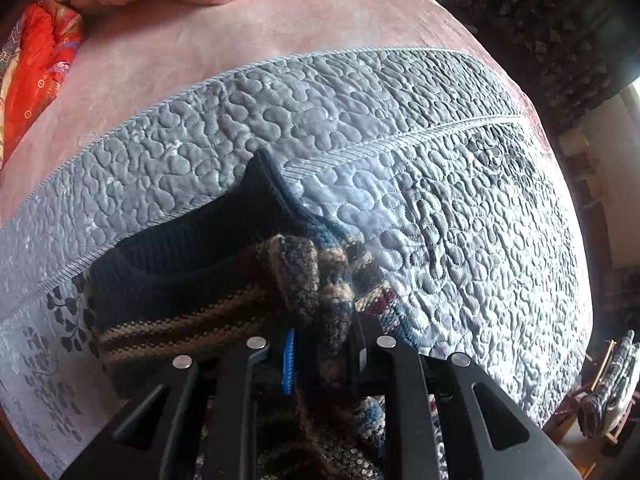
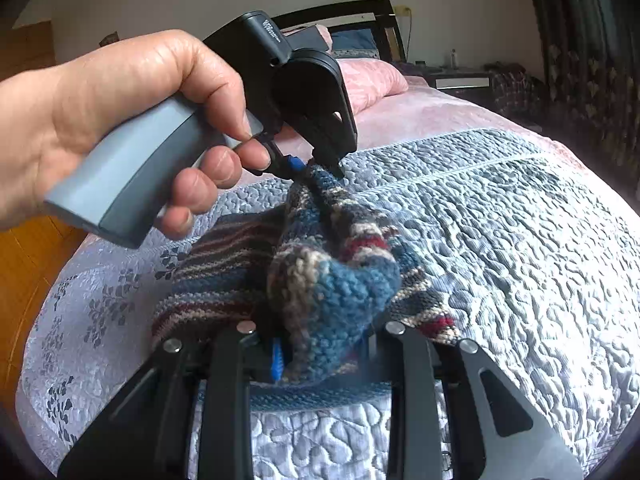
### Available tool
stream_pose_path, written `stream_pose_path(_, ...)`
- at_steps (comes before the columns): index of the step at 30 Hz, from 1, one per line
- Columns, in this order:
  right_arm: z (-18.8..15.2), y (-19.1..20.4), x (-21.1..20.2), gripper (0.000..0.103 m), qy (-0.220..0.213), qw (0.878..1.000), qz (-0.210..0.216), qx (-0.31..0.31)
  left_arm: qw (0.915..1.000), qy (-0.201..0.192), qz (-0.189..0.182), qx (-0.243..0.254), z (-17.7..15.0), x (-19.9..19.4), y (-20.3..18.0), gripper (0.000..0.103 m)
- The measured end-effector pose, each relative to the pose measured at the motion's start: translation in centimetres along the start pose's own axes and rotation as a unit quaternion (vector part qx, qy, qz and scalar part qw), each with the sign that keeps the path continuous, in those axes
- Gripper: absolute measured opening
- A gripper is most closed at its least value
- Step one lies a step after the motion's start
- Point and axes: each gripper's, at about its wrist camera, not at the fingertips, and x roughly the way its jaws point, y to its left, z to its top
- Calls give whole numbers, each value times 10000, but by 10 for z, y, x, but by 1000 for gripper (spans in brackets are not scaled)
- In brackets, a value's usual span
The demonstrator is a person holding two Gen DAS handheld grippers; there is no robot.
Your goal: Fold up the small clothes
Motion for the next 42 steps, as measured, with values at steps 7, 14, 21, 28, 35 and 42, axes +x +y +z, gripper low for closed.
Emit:
stream_pose_path(7, -9, -19, 7, 25, 155, 9994, -75, 288, 9992, -335, 208, -57, -3, 7, -9, 19)
stream_pose_path(14, -17, -42, 24, 25, 425, 9963, 141, 734, 9973, -670, 264, -157, -10, 23, -12, 21)
stream_pose_path(21, -20, -47, 30, 26, 564, 9953, 153, 769, 9910, -1304, -301, -57, -13, 15, -9, 43)
stream_pose_path(28, -19, -49, 33, 34, 625, 9957, 62, 677, 9821, -1755, -638, 239, -18, -13, 1, 55)
stream_pose_path(35, -15, -54, 30, 62, 667, 9962, -6, 563, 9791, -1812, -899, 231, -66, -37, 51, 62)
stream_pose_path(42, 4, -92, 26, 79, 935, 9791, 1411, 1123, 9709, -1691, -1685, -165, -126, -50, 110, 62)
